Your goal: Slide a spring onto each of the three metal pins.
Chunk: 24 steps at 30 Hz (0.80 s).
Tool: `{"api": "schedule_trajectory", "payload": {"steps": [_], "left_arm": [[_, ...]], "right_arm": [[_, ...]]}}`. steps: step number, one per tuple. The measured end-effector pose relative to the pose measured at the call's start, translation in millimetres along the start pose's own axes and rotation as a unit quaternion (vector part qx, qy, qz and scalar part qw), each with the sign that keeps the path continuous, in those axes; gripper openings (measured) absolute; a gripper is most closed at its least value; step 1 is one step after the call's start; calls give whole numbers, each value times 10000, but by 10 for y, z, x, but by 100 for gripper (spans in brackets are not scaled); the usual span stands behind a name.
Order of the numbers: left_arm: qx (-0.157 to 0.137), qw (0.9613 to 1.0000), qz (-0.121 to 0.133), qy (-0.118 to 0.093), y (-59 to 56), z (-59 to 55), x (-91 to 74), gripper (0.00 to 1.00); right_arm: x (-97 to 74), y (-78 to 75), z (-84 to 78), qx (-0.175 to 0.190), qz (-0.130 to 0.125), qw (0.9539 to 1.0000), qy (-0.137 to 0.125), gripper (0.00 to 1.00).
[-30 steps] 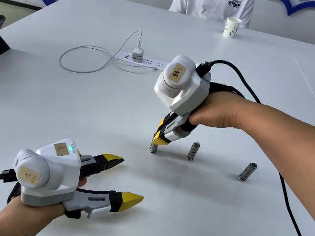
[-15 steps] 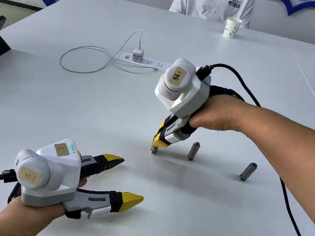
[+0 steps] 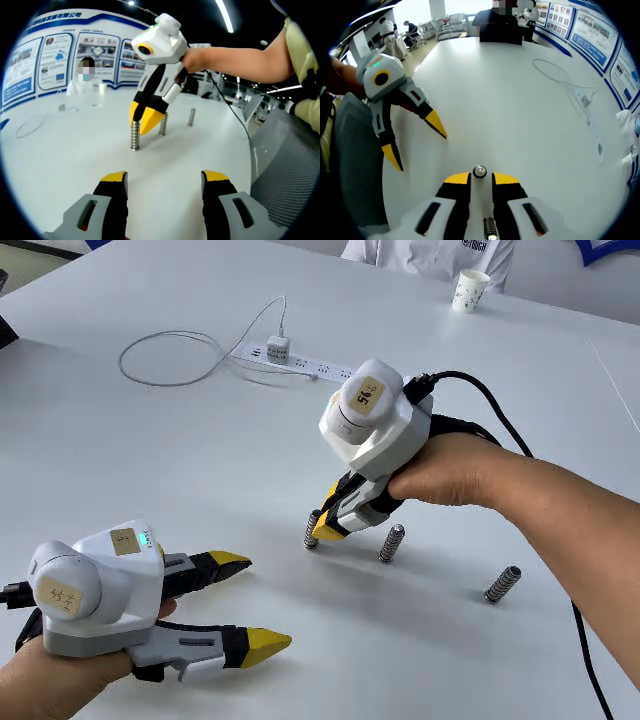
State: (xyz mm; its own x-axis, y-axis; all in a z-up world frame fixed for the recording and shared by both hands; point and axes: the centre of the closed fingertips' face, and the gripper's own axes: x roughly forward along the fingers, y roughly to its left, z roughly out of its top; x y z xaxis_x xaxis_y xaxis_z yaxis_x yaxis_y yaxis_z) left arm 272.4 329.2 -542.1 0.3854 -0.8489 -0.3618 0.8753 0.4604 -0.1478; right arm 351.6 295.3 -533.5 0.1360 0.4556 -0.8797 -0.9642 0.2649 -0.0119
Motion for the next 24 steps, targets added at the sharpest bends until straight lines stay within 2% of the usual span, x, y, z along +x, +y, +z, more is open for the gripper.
{"api": "schedule_trajectory", "payload": {"steps": [7,24], "left_arm": [[2,10000,-3,4,-12,3,8,61],[22,10000,-22,14,-35,23,22,61]], "right_arm": [[7,-31,-25,-34,-60,10000,-44,23],[-40,-92,-130,108,-164,9997,-136,44]]}}
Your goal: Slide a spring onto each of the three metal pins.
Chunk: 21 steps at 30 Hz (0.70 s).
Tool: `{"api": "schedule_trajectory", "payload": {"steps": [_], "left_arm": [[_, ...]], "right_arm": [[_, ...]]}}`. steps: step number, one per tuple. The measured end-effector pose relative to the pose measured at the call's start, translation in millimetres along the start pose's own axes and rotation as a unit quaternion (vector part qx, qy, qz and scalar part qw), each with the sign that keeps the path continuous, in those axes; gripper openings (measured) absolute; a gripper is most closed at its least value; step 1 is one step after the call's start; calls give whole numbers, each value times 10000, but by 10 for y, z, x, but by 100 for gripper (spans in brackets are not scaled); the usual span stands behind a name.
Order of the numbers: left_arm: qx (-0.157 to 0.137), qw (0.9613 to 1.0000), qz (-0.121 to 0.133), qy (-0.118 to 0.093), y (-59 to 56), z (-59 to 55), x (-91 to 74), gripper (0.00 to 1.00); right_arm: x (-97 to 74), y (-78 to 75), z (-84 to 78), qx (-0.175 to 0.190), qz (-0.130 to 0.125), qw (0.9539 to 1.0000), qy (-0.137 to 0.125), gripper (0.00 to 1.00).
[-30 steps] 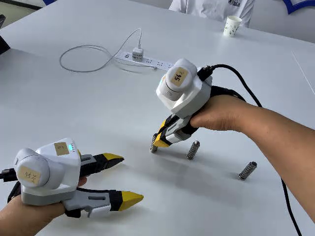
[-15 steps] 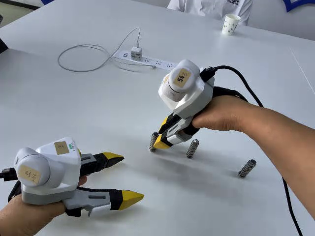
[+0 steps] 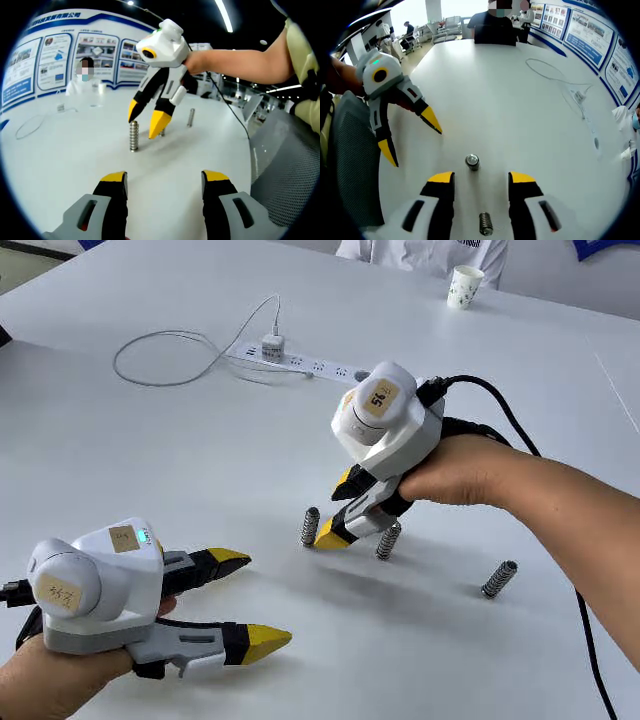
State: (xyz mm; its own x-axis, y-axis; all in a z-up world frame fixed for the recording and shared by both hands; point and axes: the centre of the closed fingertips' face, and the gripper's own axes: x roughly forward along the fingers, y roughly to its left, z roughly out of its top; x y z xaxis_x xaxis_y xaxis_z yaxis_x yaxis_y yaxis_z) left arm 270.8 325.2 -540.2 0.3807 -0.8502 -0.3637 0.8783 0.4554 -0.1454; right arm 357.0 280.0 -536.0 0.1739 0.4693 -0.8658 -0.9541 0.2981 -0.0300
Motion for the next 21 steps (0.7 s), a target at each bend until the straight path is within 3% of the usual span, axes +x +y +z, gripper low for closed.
{"api": "schedule_trajectory", "payload": {"steps": [21], "left_arm": [[23,10000,7,7,-9,23,2,61]], "right_arm": [[-65,-95,-123,160,-261,9994,-182,67]]}}
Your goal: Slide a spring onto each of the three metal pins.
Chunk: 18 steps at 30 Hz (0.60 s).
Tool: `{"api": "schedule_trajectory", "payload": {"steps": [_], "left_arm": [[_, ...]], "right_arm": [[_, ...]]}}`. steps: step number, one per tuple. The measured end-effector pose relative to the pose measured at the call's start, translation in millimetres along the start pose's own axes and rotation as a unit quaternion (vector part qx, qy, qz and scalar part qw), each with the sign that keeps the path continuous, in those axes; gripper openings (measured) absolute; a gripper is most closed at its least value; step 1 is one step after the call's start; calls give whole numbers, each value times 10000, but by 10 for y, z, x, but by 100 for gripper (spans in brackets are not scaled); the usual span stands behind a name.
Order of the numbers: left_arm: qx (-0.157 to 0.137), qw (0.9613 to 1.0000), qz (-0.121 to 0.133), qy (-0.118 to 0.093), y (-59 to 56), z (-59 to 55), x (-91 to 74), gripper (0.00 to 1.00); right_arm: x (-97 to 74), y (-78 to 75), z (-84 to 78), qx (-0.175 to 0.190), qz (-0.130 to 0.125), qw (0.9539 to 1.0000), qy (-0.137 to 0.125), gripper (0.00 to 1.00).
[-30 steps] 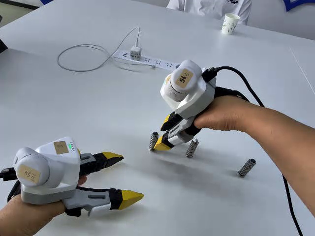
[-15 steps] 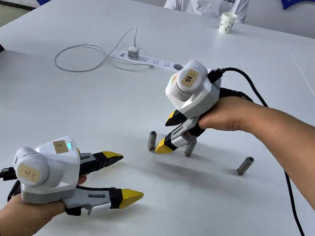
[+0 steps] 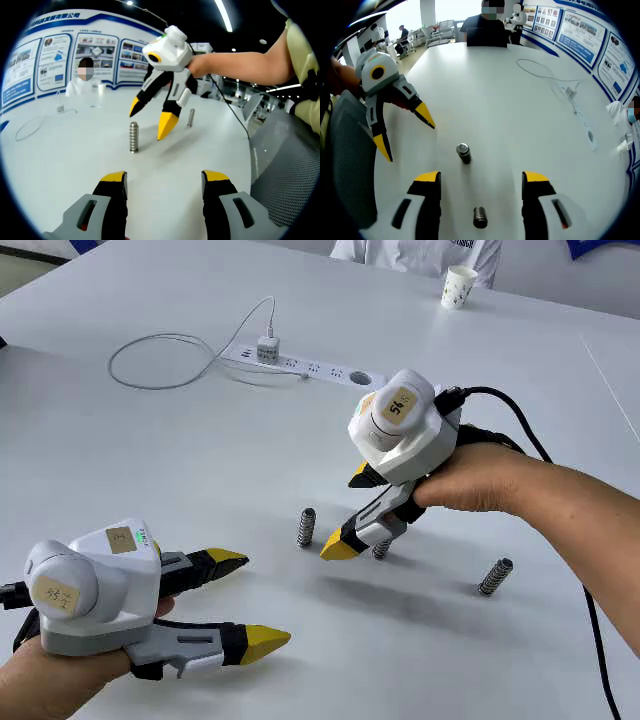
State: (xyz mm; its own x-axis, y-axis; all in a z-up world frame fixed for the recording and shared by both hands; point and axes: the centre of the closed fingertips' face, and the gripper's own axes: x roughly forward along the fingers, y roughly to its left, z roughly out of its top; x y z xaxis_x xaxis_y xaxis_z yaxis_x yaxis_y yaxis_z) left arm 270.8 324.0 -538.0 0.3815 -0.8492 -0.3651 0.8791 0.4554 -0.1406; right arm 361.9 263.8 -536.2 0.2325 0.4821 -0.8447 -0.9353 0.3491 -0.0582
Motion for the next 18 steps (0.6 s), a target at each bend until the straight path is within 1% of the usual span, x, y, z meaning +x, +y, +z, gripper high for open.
{"api": "schedule_trajectory", "payload": {"steps": [9,18], "left_arm": [[16,10000,-7,10,-5,15,-1,61],[35,10000,-14,15,-21,34,-3,61]], "right_arm": [[-40,-45,-35,91,-89,9998,-137,75],[-92,-69,-108,175,-165,9995,-200,78]]}}
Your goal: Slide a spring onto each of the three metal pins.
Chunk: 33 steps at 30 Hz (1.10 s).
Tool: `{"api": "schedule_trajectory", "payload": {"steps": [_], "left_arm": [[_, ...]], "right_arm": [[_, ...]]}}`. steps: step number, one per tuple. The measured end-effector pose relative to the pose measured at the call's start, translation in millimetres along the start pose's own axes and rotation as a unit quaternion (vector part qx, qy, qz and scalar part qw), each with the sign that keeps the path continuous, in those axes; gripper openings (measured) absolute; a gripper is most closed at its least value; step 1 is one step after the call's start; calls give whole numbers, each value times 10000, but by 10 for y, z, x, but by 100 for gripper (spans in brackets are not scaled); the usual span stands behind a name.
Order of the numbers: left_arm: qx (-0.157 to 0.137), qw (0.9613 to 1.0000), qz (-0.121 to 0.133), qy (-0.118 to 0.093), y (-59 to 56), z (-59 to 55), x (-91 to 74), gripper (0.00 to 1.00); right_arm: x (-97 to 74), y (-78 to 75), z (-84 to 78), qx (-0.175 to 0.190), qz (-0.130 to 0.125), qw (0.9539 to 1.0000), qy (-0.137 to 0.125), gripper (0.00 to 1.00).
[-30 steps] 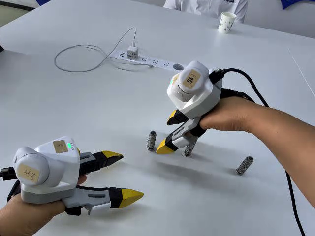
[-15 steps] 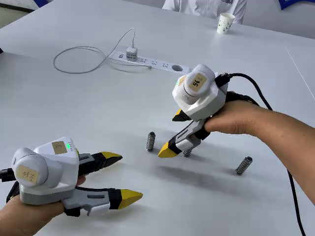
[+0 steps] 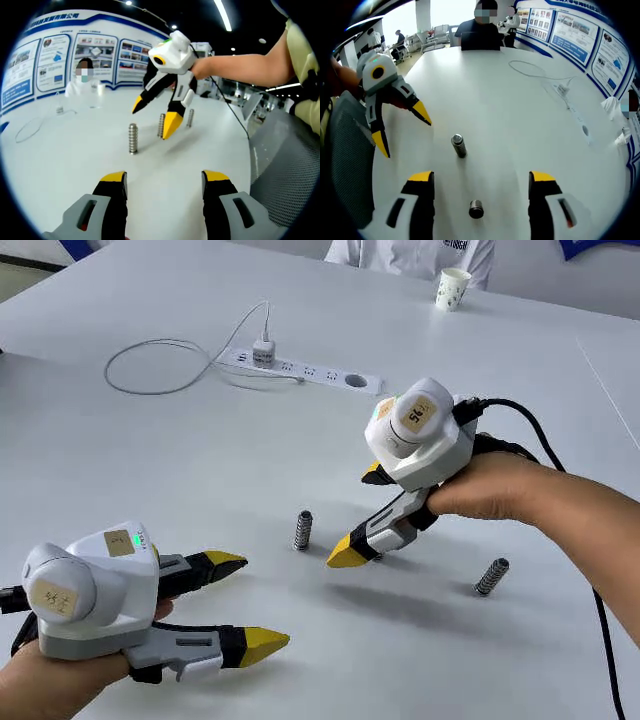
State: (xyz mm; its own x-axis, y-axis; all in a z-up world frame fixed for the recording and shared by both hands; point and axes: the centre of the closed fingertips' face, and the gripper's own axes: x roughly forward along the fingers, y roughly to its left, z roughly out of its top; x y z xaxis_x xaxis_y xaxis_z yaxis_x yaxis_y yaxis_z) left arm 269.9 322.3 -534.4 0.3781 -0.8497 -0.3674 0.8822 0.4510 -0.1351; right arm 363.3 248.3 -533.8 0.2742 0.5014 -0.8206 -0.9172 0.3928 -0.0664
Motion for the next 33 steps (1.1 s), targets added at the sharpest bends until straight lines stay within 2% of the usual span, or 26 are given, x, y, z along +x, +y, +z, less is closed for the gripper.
{"api": "schedule_trajectory", "payload": {"steps": [14,33], "left_arm": [[8,10000,13,-1,18,1,-9,61],[47,10000,-6,7,20,40,17,62]], "right_arm": [[-104,-67,-113,151,-147,9997,-81,82],[-295,-133,-369,473,-371,9980,-202,85]]}}
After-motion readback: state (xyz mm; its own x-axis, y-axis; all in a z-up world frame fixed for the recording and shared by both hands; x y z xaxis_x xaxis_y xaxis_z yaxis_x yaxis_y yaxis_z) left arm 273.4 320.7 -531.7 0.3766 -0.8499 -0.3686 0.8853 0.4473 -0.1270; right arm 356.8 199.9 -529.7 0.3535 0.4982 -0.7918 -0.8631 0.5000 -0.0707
